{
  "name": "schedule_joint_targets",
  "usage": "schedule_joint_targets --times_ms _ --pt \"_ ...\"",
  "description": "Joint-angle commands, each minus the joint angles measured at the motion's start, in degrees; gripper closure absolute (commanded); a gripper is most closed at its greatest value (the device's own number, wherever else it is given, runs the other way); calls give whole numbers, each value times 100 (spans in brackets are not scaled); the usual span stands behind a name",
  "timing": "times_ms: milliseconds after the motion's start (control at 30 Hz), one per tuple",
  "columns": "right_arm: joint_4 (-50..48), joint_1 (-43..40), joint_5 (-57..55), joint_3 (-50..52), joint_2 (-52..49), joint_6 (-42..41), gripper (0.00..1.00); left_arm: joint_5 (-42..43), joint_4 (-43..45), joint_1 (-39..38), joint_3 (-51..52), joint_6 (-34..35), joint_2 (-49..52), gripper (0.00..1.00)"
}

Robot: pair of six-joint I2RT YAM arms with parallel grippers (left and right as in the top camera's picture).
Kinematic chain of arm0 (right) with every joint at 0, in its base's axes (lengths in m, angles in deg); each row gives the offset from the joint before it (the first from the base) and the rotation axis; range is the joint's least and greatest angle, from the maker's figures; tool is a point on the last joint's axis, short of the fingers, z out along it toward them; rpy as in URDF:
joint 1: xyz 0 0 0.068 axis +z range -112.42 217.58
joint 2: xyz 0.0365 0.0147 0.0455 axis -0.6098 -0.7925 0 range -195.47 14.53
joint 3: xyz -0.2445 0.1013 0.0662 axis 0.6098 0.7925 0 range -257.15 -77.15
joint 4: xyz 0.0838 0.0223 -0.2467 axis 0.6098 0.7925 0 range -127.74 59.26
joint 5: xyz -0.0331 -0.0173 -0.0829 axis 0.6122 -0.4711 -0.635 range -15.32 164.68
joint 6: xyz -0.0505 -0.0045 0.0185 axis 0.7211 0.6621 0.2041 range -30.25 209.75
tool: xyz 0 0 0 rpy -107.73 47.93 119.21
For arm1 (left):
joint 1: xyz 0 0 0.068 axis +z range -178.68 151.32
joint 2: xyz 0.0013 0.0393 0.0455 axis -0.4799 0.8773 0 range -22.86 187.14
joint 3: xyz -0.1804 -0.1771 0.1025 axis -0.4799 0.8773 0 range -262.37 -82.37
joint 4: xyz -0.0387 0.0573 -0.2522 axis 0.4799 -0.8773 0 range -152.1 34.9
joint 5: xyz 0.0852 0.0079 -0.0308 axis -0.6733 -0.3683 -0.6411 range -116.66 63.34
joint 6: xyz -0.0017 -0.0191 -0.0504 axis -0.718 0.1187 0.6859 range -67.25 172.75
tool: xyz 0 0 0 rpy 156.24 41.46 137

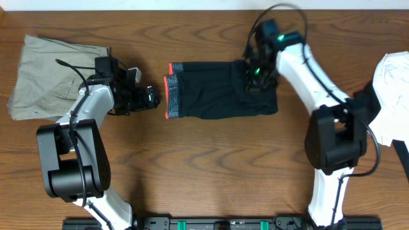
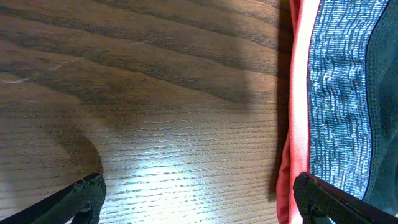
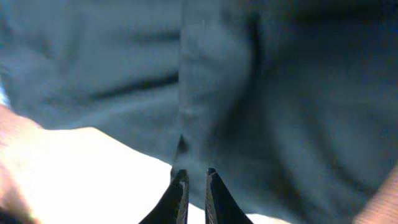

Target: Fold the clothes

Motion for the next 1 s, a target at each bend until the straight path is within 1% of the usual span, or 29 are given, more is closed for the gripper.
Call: schedule_joint_targets --times_ms 0,100,133,200,233,367,467,567,633,667,733,800,833,867,967 --pt "-332 155 7 573 -26 -181 91 -50 -26 35 59 9 -83 2" --pt "-629 190 17 1027 -26 -310 91 -50 -28 35 59 7 -83 2" --pt "-656 192 24 1119 -26 -337 93 -50 -28 35 59 9 -83 2" --pt "-638 190 22 1198 -26 -365 99 -50 -26 35 59 7 -83 2" --pt "-621 186 4 1189 -24 -365 99 -50 -24 35 59 7 -83 2" --pt "-511 129 4 960 190 -363 99 -50 -22 35 59 9 -83 2" --pt "-326 90 4 616 551 -361 99 -11 -144 35 59 7 -96 2" --pt "-101 35 2 249 962 -341 96 308 -223 35 59 -22 -96 2" --pt "-15 -9 -20 66 1279 -341 89 728 -210 35 59 -179 -96 2" --pt "0 -26 -44 20 1416 -341 83 964 -201 35 59 -317 -96 2" --pt "-4 -66 -109 -9 1687 -343 63 1327 -186 35 59 -487 -96 2" --pt "22 -94 -195 -9 1910 -343 51 1353 -153 26 59 -444 -94 2" --pt "50 -98 -219 -9 1996 -341 47 1353 -146 22 59 -444 -87 2" --pt "70 -98 -221 -9 2044 -343 45 1349 -125 17 59 -446 -81 2" --pt "118 -96 -208 -9 2096 -343 43 1333 66 17 59 -442 -46 2"
